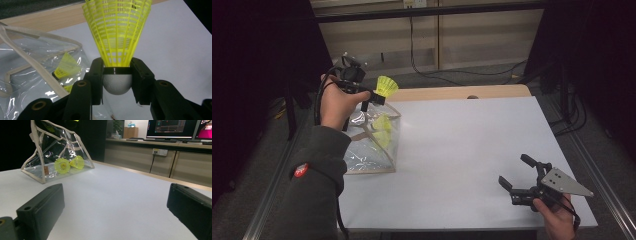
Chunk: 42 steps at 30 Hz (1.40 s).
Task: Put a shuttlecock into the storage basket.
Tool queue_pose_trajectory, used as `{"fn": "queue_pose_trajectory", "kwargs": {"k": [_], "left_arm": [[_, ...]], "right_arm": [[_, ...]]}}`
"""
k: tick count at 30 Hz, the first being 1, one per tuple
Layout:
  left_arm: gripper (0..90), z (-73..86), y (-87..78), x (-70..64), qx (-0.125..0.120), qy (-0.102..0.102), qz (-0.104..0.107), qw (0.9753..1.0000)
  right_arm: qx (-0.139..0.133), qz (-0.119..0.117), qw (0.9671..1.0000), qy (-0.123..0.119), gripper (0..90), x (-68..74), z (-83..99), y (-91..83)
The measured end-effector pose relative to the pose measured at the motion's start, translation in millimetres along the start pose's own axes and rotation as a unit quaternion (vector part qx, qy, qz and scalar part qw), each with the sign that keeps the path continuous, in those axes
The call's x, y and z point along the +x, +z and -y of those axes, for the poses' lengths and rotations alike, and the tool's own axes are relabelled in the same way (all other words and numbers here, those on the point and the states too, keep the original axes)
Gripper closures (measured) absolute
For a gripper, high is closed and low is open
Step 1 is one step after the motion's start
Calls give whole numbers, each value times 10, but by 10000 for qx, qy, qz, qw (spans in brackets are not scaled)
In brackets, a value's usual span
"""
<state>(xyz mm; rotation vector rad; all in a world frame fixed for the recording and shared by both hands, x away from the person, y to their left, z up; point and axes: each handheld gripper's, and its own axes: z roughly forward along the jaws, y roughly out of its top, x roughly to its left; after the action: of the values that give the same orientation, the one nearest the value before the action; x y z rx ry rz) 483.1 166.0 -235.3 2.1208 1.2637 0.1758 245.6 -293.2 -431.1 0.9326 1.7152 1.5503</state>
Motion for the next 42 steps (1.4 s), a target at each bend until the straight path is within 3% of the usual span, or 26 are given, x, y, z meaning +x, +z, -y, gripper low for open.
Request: {"fn": "queue_pose_trajectory", "kwargs": {"k": [42], "left_arm": [[648, 97, -216, 265, -211, -328, -335, 9987]], "right_arm": [[-20, 10, 10000, 0, 10, 0, -7, -1]]}}
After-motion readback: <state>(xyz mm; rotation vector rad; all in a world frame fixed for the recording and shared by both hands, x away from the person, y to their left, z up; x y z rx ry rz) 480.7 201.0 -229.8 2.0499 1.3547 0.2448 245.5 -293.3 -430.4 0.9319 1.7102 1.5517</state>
